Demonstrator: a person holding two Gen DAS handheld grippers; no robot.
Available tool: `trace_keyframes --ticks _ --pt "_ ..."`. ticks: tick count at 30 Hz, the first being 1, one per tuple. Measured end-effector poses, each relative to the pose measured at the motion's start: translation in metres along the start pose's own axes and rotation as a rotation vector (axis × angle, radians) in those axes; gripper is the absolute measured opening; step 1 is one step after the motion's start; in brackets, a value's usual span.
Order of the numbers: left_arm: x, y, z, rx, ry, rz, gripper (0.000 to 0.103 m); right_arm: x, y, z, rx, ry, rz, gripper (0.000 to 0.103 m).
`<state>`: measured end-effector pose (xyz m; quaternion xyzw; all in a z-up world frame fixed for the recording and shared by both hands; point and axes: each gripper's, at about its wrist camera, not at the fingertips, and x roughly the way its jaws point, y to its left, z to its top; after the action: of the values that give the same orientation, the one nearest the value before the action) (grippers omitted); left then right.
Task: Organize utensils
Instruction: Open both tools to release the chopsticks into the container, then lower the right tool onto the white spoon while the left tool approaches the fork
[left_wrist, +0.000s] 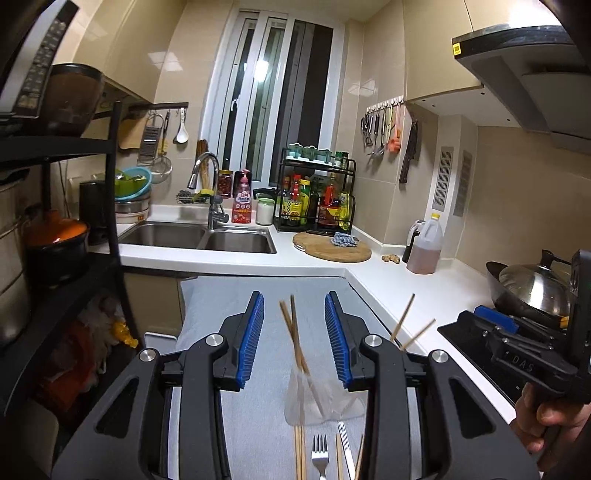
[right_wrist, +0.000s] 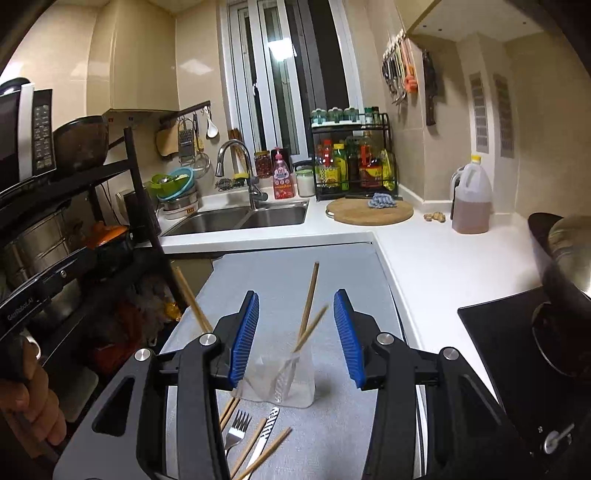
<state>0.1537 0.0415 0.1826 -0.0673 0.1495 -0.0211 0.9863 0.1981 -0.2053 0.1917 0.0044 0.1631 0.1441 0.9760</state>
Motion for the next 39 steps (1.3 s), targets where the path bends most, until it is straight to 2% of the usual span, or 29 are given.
trace_keyframes --ticks 4,8,10,14,18,20,25,26,28,29,30,39 --pt "-0.032 0.005 -0.034 -0.024 0.017 0.013 0.026 -0.030 0.004 -0.028 0.004 -0.022 -0.006 0.043" --pt "-0.049 0.005 -0.075 0.015 0.030 0.041 0.020 -0.043 0.002 -0.067 0.062 -0.006 -0.006 0.042" --pt "-0.054 0.009 -0.098 -0.009 0.060 0.044 0.016 -0.045 0.002 -0.088 0.078 0.015 -0.010 0.034" --pt "-0.062 0.016 -0.138 -0.046 0.082 0.073 0.014 -0.044 0.008 -0.134 0.112 0.060 0.027 0.001" --pt "-0.052 0.024 -0.179 -0.047 0.174 0.134 0.013 -0.025 0.015 -0.179 0.147 0.199 0.063 0.002" --pt "-0.043 0.032 -0.184 -0.071 0.215 0.138 0.013 -0.014 0.019 -0.194 0.159 0.258 0.086 0.005" --pt "-0.034 0.044 -0.189 -0.117 0.247 0.122 0.013 0.010 0.030 -0.208 0.200 0.353 0.136 0.008" --pt "-0.032 0.045 -0.190 -0.124 0.256 0.117 0.013 0.013 0.033 -0.209 0.200 0.360 0.133 0.009" --pt "-0.032 0.044 -0.191 -0.128 0.259 0.108 0.013 0.020 0.036 -0.211 0.215 0.379 0.134 0.018" --pt "-0.032 0.044 -0.191 -0.130 0.257 0.100 0.013 0.024 0.036 -0.213 0.226 0.390 0.135 0.027" --pt "-0.034 0.042 -0.192 -0.130 0.254 0.094 0.013 0.026 0.036 -0.214 0.234 0.395 0.132 0.029" --pt "-0.035 0.051 -0.196 -0.157 0.257 0.086 0.013 0.044 0.048 -0.224 0.230 0.454 0.096 0.029"
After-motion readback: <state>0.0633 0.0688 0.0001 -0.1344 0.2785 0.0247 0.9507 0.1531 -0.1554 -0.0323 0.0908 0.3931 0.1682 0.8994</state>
